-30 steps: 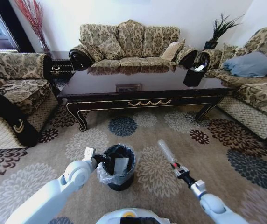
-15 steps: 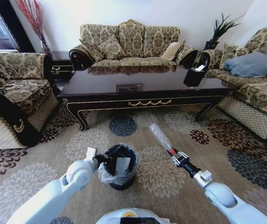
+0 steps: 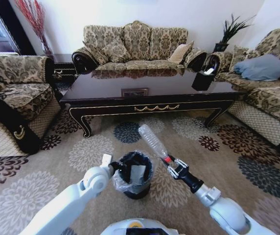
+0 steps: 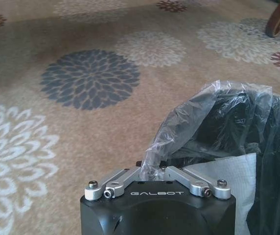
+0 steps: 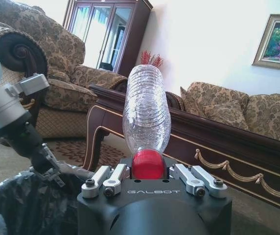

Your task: Move to the front of the table and pick up the trash from the floor, then place it into the trash bin.

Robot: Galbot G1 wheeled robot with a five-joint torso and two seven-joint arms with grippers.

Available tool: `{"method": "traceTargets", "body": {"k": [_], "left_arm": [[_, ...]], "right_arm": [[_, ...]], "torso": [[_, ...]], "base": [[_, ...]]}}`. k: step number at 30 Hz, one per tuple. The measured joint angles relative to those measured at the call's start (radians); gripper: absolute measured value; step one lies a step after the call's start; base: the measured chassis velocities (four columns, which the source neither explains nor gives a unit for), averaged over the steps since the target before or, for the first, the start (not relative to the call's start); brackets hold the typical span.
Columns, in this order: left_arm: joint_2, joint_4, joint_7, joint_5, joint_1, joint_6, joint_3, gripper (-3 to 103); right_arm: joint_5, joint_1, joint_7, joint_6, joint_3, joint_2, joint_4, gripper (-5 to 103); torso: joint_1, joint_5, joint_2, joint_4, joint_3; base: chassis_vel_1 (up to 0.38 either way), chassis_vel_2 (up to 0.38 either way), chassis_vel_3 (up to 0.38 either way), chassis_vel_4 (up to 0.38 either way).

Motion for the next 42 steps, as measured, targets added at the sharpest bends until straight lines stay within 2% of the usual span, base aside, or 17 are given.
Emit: {"method": "traceTargets", "body": {"k": [7,11,28,30,32,35,38,39,40,42], "left_arm": [[-0.041,0.042,-0.013,-0.038,-0.117,-0.003,0.103,3],[-0.066,0.058,-0.028,-0.046,-0.152,-0.004,0.133,3],[-0.063,0.054,-0.032,-0.032,-0.136,-0.004,0.154,3],[-0.062,0.055,-0.032,-0.025,-0.134,-0.005,0.149,3],[-0.063,0.057,-0.031,-0.021,-0.134,-0.005,0.149,3],[-0.072,0.063,-0.03,-0.011,-0.131,-0.007,0.149,3],[-0.075,0.063,-0.029,-0.011,-0.128,-0.007,0.15,3],[-0.075,0.063,-0.029,-0.009,-0.126,-0.008,0.149,3],[-0.075,0.063,-0.029,-0.009,-0.126,-0.008,0.149,3],[-0.071,0.062,-0.029,-0.008,-0.123,-0.008,0.147,3]], "right_arm": [[-0.041,-0.032,-0.02,0.016,0.0,-0.002,-0.018,30],[-0.056,-0.038,-0.024,0.022,-0.004,-0.006,-0.026,30],[-0.07,-0.035,-0.016,0.019,-0.027,-0.02,-0.036,28],[-0.064,-0.039,-0.009,0.015,-0.032,-0.02,-0.034,38],[-0.062,-0.04,-0.007,0.014,-0.034,-0.02,-0.034,38],[-0.061,-0.047,-0.005,0.011,-0.038,-0.019,-0.031,55],[-0.062,-0.052,-0.005,0.011,-0.037,-0.02,-0.028,61],[-0.064,-0.056,-0.005,0.011,-0.036,-0.02,-0.027,71],[-0.064,-0.056,-0.005,0.011,-0.036,-0.02,-0.027,71],[-0.068,-0.061,-0.005,0.012,-0.036,-0.019,-0.028,83]], "torso": [[0.0,0.0001,0.0,-0.0003,0.0],[0.0,0.0002,0.0,-0.0003,0.0],[0.0,0.0,0.0,0.0001,0.0],[0.0,0.0,0.0,0.0002,0.0],[0.0,0.0,0.0,0.0002,0.0],[0.0,0.0001,0.0,0.0,0.0],[0.0,0.0,0.0,0.0,0.0],[0.0,0.0,0.0,-0.0001,0.0],[0.0,0.0,0.0,-0.0001,0.0],[0.0,0.0,0.0,0.0,0.0]], "base": [[0.0,0.0,0.0,0.0],[0.0,0.0,0.0,0.0],[0.0,0.0,0.0,0.0],[0.0,0.0,0.0,0.0],[0.0,0.0,0.0,0.0],[0.0,0.0,0.0,0.0],[0.0,0.0,0.0,0.0],[0.0,0.0,0.0,0.0],[0.0,0.0,0.0,0.0],[0.0,0.0,0.0,0.0]]}}
